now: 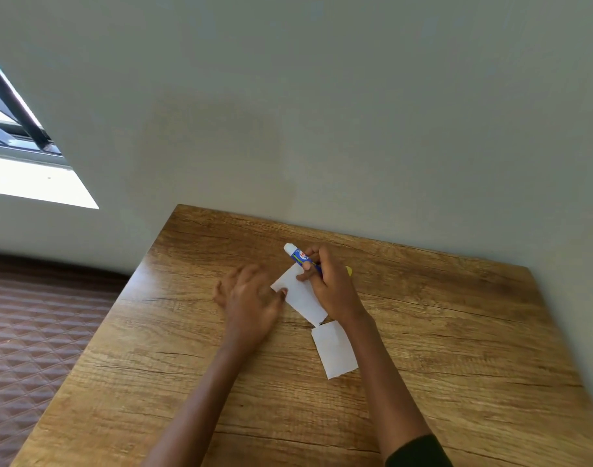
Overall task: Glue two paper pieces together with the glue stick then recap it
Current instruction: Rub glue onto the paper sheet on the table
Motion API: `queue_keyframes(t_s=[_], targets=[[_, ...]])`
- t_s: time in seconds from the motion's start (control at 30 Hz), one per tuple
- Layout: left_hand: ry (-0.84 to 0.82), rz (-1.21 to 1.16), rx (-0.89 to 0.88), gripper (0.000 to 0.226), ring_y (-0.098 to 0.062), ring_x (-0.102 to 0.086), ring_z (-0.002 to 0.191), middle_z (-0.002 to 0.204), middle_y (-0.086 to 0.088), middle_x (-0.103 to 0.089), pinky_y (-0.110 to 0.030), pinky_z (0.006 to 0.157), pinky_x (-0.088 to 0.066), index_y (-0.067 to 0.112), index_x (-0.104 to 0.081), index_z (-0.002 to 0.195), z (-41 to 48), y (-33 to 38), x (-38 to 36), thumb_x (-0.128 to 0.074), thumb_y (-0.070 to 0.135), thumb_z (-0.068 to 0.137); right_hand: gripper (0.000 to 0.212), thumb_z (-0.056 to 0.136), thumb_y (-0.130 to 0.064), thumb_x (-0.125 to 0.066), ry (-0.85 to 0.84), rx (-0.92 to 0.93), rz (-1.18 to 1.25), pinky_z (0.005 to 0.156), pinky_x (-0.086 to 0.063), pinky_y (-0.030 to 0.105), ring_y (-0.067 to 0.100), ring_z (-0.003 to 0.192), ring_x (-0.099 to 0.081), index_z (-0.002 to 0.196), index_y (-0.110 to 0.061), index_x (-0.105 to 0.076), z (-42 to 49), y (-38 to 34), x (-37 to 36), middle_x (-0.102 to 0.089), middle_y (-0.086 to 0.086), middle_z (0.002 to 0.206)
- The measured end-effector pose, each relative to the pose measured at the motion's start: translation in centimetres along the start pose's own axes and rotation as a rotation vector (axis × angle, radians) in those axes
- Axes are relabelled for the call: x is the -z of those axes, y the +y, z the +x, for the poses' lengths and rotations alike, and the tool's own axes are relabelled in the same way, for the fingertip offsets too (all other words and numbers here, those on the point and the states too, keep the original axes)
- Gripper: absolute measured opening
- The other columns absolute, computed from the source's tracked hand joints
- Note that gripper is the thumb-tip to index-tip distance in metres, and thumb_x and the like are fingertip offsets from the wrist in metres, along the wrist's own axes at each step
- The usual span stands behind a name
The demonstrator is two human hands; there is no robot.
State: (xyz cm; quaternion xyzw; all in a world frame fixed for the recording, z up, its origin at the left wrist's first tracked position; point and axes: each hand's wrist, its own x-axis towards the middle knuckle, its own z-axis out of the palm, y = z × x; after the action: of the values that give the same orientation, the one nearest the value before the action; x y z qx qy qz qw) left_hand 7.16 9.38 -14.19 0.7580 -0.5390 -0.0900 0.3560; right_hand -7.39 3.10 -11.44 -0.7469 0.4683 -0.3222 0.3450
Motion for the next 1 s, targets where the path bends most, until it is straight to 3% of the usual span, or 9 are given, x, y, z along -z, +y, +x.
queue_keyframes(t_s=[0.1,0.2,0.37,0.53,0.63,0.7,0.77,0.9,1.0], targets=[[-0.058,0.088,0.154,0.067,-0.024,-0.026,0.135,0.139,0.005,-0.047,-0.054,0.108,-0.011,0.031,-0.05,0.126,0.9,0.0,0.2,-0.063,0.06,0.068,0.016,0.094,-0.021,-0.051,0.067,-0.001,0.027,0.072,-0.054,0.03,0.017,0.089,-0.066,0.11,-0.018,-0.051,-0.1,0.2,-0.1,-0.063,0.0,0.109],[-0.135,0.159,0.147,0.085,-0.019,-0.015,0.142,0.15,0.006,-0.031,-0.056,0.11,-0.003,0.027,-0.036,0.137,1.1,-0.2,-0.2,-0.064,0.064,0.066,0.022,0.089,-0.021,-0.06,0.163,0.006,0.006,0.067,-0.046,0.011,0.004,0.085,-0.059,0.11,-0.015,-0.058,-0.3,0.1,0.2,-0.065,-0.002,0.106],[-0.157,0.244,0.104,0.094,-0.015,-0.007,0.145,0.156,0.004,-0.019,-0.055,0.112,0.003,0.022,-0.023,0.144,1.0,-0.8,-0.8,-0.057,0.068,0.07,0.029,0.08,-0.026,-0.071,0.076,-0.088,-0.002,0.067,-0.047,0.006,0.003,0.086,-0.06,0.108,-0.017,-0.067,-1.5,0.5,0.4,-0.069,-0.004,0.104],[-0.144,0.261,0.065,0.094,-0.017,-0.01,0.145,0.156,0.002,-0.02,-0.057,0.112,0.001,0.02,-0.024,0.145,0.8,-0.7,-0.8,-0.053,0.071,0.07,0.026,0.079,-0.02,-0.073,0.036,-0.094,0.035,0.068,-0.051,0.013,0.008,0.086,-0.063,0.103,-0.011,-0.069,-1.8,0.5,0.2,-0.07,0.004,0.101],[-0.151,0.304,0.054,0.103,-0.018,-0.01,0.145,0.156,0.002,-0.019,-0.057,0.111,-0.001,0.02,-0.023,0.145,0.8,-0.6,-0.7,-0.032,0.082,0.063,0.024,0.079,-0.016,-0.072,-0.001,-0.065,0.046,0.073,-0.054,0.024,0.013,0.088,-0.064,0.102,-0.011,-0.07,-1.6,0.2,-0.1,-0.071,0.005,0.1],[-0.159,0.318,0.054,0.107,-0.017,-0.009,0.145,0.156,0.002,-0.018,-0.057,0.111,-0.001,0.02,-0.023,0.145,0.8,-0.5,-0.6,-0.019,0.083,0.058,0.023,0.078,-0.016,-0.072,-0.014,-0.054,0.042,0.072,-0.052,0.02,0.012,0.086,-0.063,0.101,-0.012,-0.071,-1.4,0.1,-0.3,-0.071,0.003,0.098],[-0.161,0.313,0.06,0.105,-0.017,-0.009,0.145,0.157,0.002,-0.017,-0.057,0.112,-0.002,0.02,-0.024,0.145,0.8,-0.5,-0.6,-0.021,0.081,0.059,0.022,0.078,-0.016,-0.073,-0.031,-0.045,0.047,0.067,-0.049,0.013,0.009,0.082,-0.062,0.099,-0.012,-0.071,-1.3,0.1,-0.5,-0.071,0.002,0.095],[-0.182,0.304,0.053,0.091,-0.017,-0.008,0.145,0.157,0.002,-0.015,-0.057,0.111,-0.003,0.02,-0.022,0.145,0.8,-0.5,-0.6,-0.049,0.068,0.073,0.022,0.078,-0.017,-0.073,-0.071,-0.036,0.03,0.063,-0.047,0.009,0.009,0.078,-0.061,0.099,-0.011,-0.071,-1.1,0.0,-0.9,-0.071,0.003,0.094],[-0.178,0.3,0.054,0.092,-0.017,-0.008,0.145,0.157,0.002,-0.017,-0.056,0.111,-0.002,0.02,-0.024,0.145,0.8,-0.6,-0.6,-0.044,0.07,0.07,0.024,0.078,-0.017,-0.074,-0.076,-0.036,0.017,0.063,-0.046,0.007,0.008,0.079,-0.06,0.1,-0.01,-0.071,-1.0,0.1,-1.0,-0.07,0.003,0.094]])
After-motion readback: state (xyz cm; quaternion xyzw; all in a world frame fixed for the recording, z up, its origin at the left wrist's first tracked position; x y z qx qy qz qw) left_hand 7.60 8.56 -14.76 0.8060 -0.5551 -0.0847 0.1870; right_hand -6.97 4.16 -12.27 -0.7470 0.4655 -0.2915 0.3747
